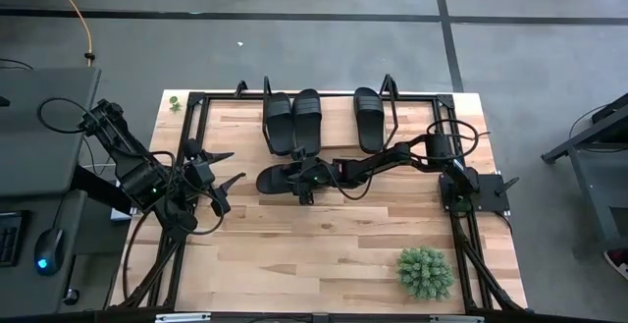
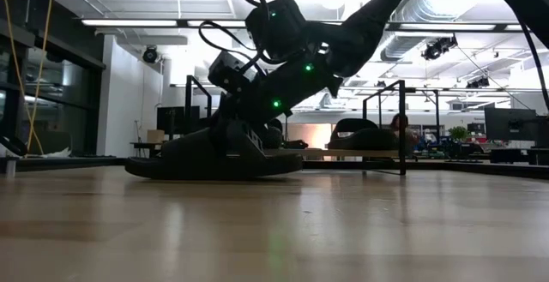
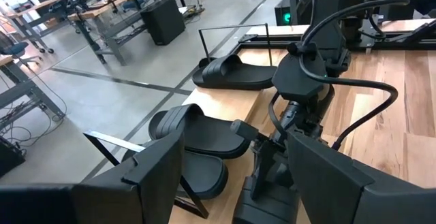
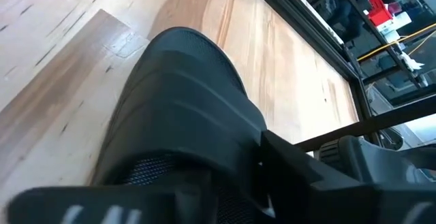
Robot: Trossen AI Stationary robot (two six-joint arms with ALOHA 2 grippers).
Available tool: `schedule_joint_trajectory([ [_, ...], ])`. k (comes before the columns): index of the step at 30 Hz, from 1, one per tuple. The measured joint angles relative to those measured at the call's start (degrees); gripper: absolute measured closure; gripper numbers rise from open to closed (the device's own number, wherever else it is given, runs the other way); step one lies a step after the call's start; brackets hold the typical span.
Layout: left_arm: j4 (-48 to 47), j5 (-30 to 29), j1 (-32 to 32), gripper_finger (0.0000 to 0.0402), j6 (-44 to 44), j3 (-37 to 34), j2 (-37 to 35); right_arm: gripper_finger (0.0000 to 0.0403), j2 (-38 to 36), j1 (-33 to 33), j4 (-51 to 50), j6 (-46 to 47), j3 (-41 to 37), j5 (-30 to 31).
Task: Pick and place slides into the shelf
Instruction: Put the black slipper on the shelf
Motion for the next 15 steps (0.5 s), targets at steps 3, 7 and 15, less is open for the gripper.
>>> schedule_joint_trajectory([
  [3,0.0,0.0,0.0,0.0156,0.0,0.0,0.0,0.0346,0.0,0.0,-0.1,0.0,0.0,0.0],
  [7,0.0,0.0,0.0,0.0156,0.0,0.0,0.0,0.0388,0.0,0.0,-0.4,0.0,0.0,0.1],
  [15,0.0,0.0,0.0,0.0156,0.0,0.0,0.0,0.0398,0.0,0.0,-0.2,2.6,0.1,3.3],
])
